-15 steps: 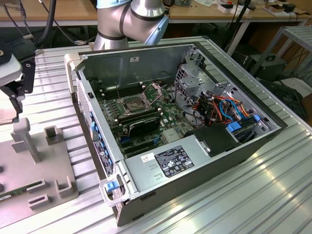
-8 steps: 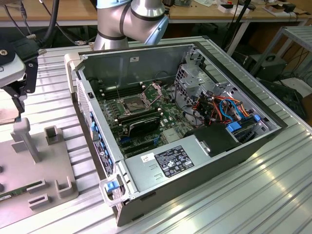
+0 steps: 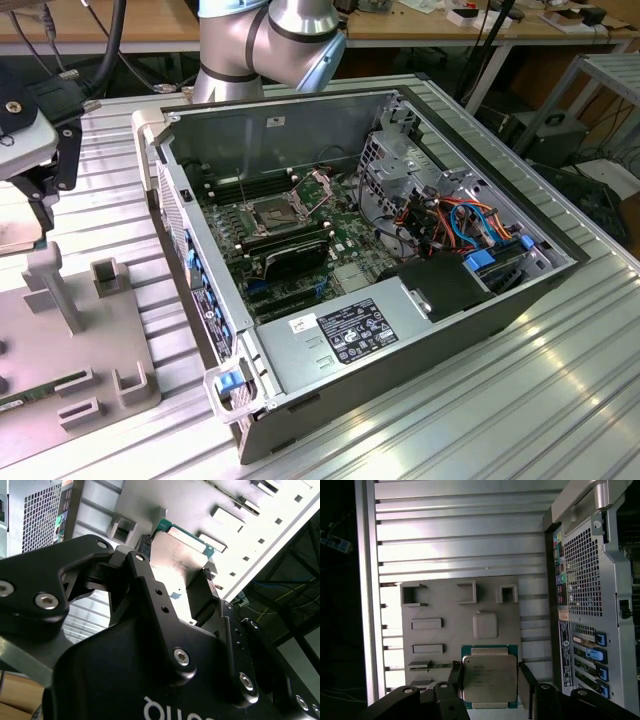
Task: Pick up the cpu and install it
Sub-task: 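Pick up the cpu and move it towards the insertion slot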
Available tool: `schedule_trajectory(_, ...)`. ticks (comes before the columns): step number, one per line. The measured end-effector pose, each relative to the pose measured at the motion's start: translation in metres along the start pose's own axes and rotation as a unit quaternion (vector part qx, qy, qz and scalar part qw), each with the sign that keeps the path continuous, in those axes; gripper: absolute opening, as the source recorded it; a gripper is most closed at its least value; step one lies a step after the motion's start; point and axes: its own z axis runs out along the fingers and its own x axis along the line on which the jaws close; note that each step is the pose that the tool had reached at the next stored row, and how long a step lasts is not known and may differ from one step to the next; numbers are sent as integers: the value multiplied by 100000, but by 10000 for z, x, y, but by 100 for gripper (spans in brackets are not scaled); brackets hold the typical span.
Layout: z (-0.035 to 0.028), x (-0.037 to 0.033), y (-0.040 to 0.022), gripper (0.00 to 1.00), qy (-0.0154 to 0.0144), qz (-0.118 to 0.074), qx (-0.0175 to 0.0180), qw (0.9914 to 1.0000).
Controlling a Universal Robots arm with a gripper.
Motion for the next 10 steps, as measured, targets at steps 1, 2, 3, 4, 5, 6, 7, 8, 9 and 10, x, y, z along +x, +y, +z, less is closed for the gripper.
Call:
schedule_trajectory(1, 0, 0, 0, 54, 0, 2, 1, 100000)
schedule_trajectory(2, 0, -3, 1, 54, 1, 0, 1, 100000)
schedule_trajectory(3, 0, -10, 1, 54, -1, -11, -2, 100000)
schedule_trajectory(4, 0, -18, 1, 54, 3, -7, 1, 100000)
schedule_trajectory(5, 0, -27, 2, 54, -3, 1, 4, 100000)
schedule_trajectory(6, 0, -41, 3, 54, -1, -1, 0, 100000)
schedule_trajectory(7, 0, -55, 4, 54, 0, 0, -1, 100000)
schedule_trajectory(8, 0, -88, 6, 54, 3, 4, 2, 100000)
schedule_trajectory(9, 0, -123, 8, 54, 3, -1, 2, 100000)
schedule_trajectory(10, 0, -151, 10, 54, 2, 1, 1, 100000)
